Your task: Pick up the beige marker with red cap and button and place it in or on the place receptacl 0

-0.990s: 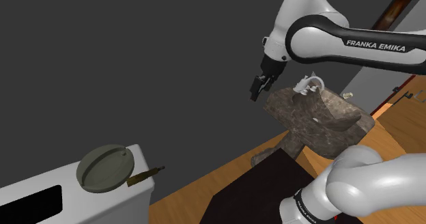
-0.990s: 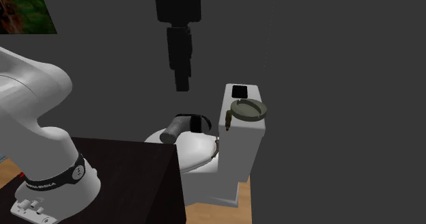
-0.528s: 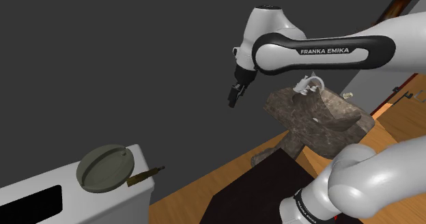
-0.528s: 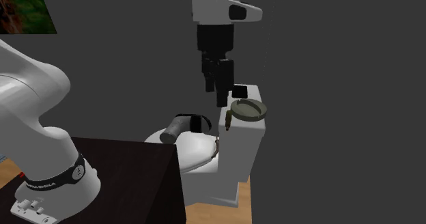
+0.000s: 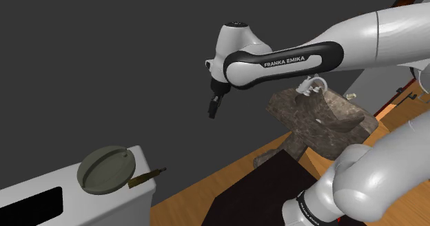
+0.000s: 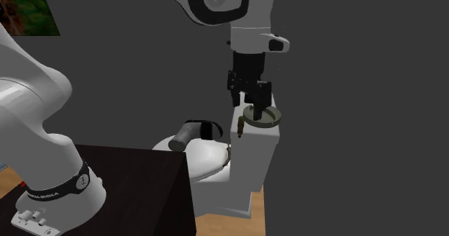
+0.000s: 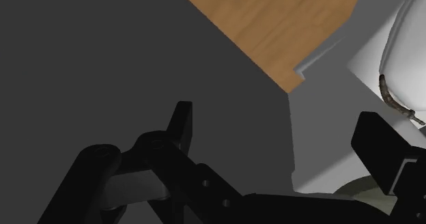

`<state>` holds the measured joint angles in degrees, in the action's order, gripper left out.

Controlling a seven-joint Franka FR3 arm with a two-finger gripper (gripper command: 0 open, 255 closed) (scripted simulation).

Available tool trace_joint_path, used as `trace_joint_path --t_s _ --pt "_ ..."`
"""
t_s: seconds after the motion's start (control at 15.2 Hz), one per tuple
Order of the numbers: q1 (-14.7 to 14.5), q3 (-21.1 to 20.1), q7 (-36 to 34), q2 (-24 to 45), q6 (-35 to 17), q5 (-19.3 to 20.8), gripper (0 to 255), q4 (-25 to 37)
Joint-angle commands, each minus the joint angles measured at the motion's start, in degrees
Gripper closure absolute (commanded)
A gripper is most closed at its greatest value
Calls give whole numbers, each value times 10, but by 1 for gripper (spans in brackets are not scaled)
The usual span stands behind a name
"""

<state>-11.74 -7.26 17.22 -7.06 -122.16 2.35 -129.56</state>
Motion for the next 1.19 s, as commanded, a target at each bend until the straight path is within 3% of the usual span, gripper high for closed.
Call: trace_joint_path --t_s 0.0,1.12 --pt "-10 -9 18 35 -20 0 0 13" --pt "-92 -82 149 309 -117 53 0 169"
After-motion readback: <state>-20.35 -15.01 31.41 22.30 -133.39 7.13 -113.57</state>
